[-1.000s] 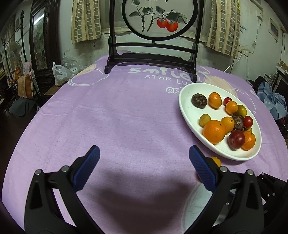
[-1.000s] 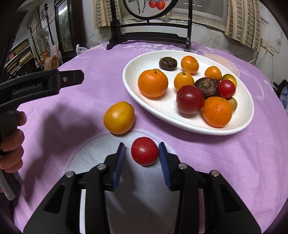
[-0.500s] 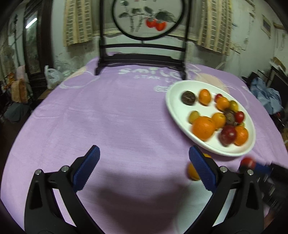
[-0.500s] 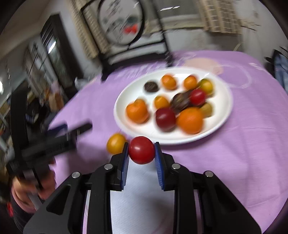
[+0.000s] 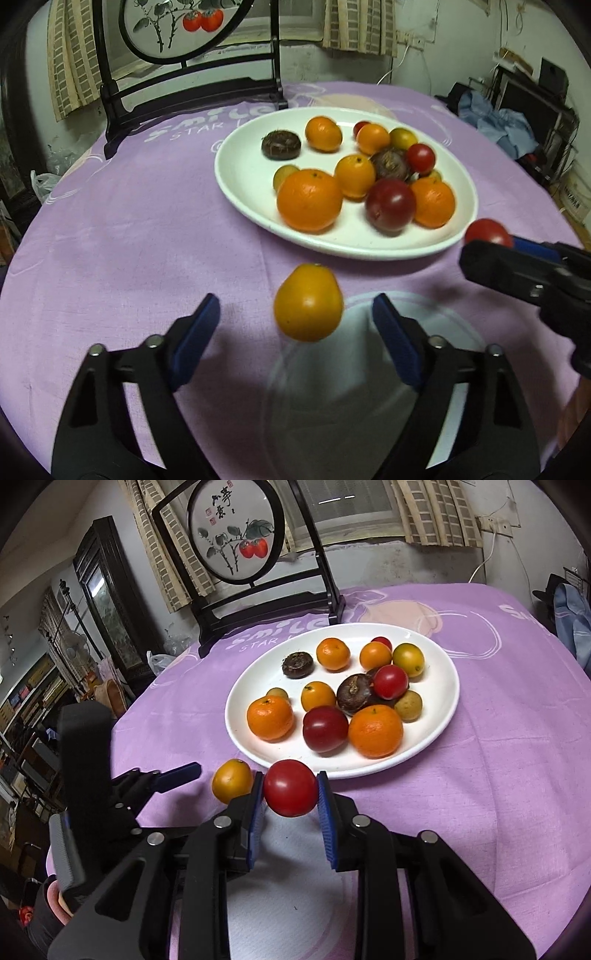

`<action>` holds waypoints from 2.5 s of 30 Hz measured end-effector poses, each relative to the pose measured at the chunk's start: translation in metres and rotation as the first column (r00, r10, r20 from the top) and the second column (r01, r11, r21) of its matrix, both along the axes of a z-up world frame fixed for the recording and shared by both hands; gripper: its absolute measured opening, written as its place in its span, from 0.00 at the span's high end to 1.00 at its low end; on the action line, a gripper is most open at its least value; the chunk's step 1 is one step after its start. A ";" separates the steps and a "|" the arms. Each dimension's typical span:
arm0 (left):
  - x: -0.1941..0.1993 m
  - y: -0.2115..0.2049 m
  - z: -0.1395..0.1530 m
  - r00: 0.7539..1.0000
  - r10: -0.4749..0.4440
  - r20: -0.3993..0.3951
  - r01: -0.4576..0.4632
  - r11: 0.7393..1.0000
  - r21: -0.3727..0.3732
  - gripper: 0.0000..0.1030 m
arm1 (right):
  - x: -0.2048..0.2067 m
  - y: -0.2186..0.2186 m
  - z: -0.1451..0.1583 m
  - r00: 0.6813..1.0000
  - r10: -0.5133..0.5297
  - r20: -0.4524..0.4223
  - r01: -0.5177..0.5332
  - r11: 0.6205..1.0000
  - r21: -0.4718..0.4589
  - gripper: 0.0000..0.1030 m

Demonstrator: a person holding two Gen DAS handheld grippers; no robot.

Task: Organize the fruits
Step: 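Grasp the yellow tomato with the left tool while the right tool holds the red tomato, then carry the yellow and red tomatoes over the white plate and open both tools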

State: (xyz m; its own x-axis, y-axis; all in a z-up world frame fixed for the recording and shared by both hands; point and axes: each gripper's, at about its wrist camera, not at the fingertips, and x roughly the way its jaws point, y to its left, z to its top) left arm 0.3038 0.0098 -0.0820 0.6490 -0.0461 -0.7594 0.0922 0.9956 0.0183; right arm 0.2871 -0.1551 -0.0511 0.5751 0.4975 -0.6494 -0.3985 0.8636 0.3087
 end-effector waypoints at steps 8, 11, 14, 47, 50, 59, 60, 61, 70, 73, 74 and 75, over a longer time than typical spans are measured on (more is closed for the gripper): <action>0.002 -0.002 -0.006 1.000 -0.002 -0.023 0.002 1.000 0.020 0.43 | 0.000 0.001 -0.001 1.000 -0.009 0.007 0.009 1.000 -0.023 0.73; 0.002 -0.002 -0.007 0.999 -0.011 -0.032 0.011 1.000 -0.001 0.51 | 0.000 0.002 -0.001 1.000 -0.011 0.007 0.011 1.000 -0.026 0.73; 0.000 -0.004 -0.007 0.999 -0.018 -0.030 0.018 1.000 0.002 0.56 | 0.001 0.002 -0.002 1.000 -0.008 0.004 0.009 0.999 -0.031 0.73; -0.018 0.007 0.068 0.993 0.053 0.104 -0.042 0.994 -0.103 0.63 | 0.004 -0.007 0.046 0.979 -0.108 0.175 0.112 0.994 -0.009 0.73; 0.009 0.004 0.076 0.993 0.044 0.109 -0.032 0.993 -0.110 0.63 | 0.019 -0.011 0.052 0.975 -0.130 0.178 0.130 0.991 0.008 0.73; 0.103 -0.005 0.057 0.998 0.045 0.037 -0.041 0.995 -0.088 0.63 | 0.072 -0.015 0.046 0.977 -0.160 0.140 0.162 0.987 0.001 0.73; 0.110 -0.005 0.054 0.998 0.049 0.028 -0.046 0.995 -0.085 0.63 | 0.078 -0.015 0.044 0.978 -0.161 0.135 0.163 0.987 -0.001 0.73; 0.119 -0.005 0.049 0.998 0.055 0.016 -0.054 0.995 -0.082 0.63 | 0.084 -0.015 0.043 0.978 -0.164 0.132 0.165 0.986 -0.001 0.73; 0.147 -0.003 0.032 0.997 0.067 -0.022 -0.069 0.995 -0.072 0.51 | 0.114 -0.012 0.038 0.983 -0.145 0.115 0.147 0.989 -0.012 0.73; 0.142 0.004 0.040 0.995 0.099 0.014 -0.098 0.992 -0.076 0.35 | 0.124 -0.007 0.033 0.985 -0.136 0.106 0.139 0.990 -0.025 0.73; 0.140 0.007 0.043 0.994 0.107 0.022 -0.105 0.991 -0.077 0.32 | 0.126 -0.005 0.032 0.986 -0.131 0.101 0.134 0.991 -0.026 0.73; 0.138 0.010 0.048 0.992 0.120 0.032 -0.117 0.990 -0.082 0.28 | 0.130 -0.002 0.030 0.988 -0.123 0.094 0.126 0.992 -0.029 0.73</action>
State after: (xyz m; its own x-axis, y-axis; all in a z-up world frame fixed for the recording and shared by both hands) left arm 0.4419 0.0201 -0.0339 0.6810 -0.0272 -0.7318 -0.0255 0.9978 -0.0608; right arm 0.4169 -0.1570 -0.0215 0.6896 0.3961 -0.6063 -0.3123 0.9180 0.2446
